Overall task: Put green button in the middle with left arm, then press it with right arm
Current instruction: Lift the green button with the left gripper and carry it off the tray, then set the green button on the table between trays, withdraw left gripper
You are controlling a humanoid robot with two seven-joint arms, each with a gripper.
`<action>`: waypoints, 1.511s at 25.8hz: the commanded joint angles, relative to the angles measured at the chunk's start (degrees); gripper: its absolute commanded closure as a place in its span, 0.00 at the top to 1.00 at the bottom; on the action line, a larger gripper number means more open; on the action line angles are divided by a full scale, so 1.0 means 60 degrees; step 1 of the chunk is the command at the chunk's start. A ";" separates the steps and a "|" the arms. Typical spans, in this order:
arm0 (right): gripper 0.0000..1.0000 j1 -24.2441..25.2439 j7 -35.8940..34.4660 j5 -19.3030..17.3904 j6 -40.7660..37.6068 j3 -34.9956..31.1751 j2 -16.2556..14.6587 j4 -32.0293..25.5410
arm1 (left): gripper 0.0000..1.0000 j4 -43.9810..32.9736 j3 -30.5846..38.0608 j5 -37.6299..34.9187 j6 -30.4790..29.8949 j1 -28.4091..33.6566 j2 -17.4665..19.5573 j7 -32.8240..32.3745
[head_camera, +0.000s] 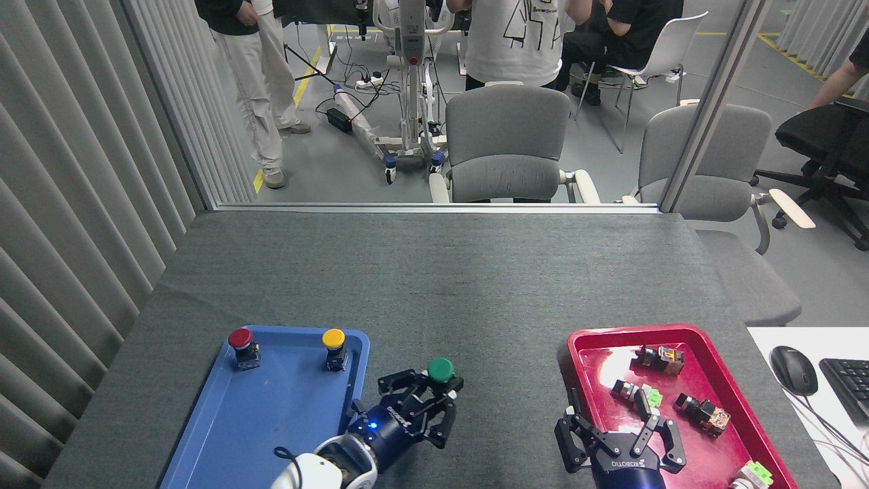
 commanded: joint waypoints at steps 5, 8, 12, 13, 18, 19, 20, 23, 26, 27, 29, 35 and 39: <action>0.98 -0.0002 0.0007 -0.0019 0.0028 -0.0005 0.0014 0.0033 | 0.00 0.2593 -0.0851 -0.0119 -0.0136 -0.1029 -0.1430 -0.0095; 0.98 -0.0002 0.0007 -0.0019 0.0057 -0.0005 0.0043 0.0062 | 0.00 0.2681 -0.0865 -0.0090 -0.0107 -0.1043 -0.1416 -0.0095; 0.97 -0.0002 0.0007 -0.0019 0.0043 0.0024 0.0102 0.0062 | 0.05 0.2769 -0.0938 -0.0090 -0.0107 -0.0985 -0.1401 -0.0036; 0.97 -0.0002 0.0007 -0.0019 0.0043 0.0024 0.0102 0.0062 | 0.16 0.2827 -0.0968 -0.0105 -0.0092 -0.0985 -0.1401 -0.0007; 0.97 -0.0002 0.0007 -0.0019 0.0057 0.0039 0.0117 0.0062 | 0.99 0.2754 -0.0939 -0.0134 -0.0063 -0.0897 -0.1386 0.0022; 0.97 -0.0002 0.0007 -0.0019 0.0057 0.0054 0.0146 0.0062 | 0.99 0.2696 -0.0939 -0.0134 -0.0063 -0.0838 -0.1386 0.0007; 0.97 -0.0002 0.0007 -0.0019 0.0057 0.0054 0.0175 0.0062 | 0.99 0.2622 -0.0939 -0.0134 -0.0063 -0.0750 -0.1386 0.0007; 0.97 -0.0002 0.0007 -0.0019 0.0057 0.0083 0.0205 0.0062 | 0.99 0.2037 -0.0924 -0.0105 -0.0063 -0.0531 -0.1357 0.0051; 0.96 -0.0002 0.0007 -0.0019 0.0057 0.0142 0.0219 0.0062 | 0.99 0.0660 -0.0836 0.0012 0.0054 -0.0091 -0.0874 0.0139; 0.94 -0.0016 0.0007 -0.0019 0.0043 0.0186 0.0234 0.0062 | 0.99 0.0104 -0.0602 0.0027 0.0332 0.0084 -0.0552 0.0154; 0.86 -0.0089 0.0007 -0.0004 -0.0001 0.0317 0.0249 0.0048 | 0.99 -0.1128 -0.0030 0.0027 0.1241 0.0788 0.0020 0.0154; 0.29 -0.0426 0.0051 0.0069 -0.0617 0.0713 0.0249 0.0107 | 0.99 -0.5565 0.2855 -0.0134 0.3057 0.4112 0.1763 0.0169; 0.18 -0.0792 0.0095 0.0304 -0.0543 0.1416 0.0424 0.0443 | 0.99 -0.7309 0.4510 -0.0119 0.3028 0.5504 0.2217 -0.1222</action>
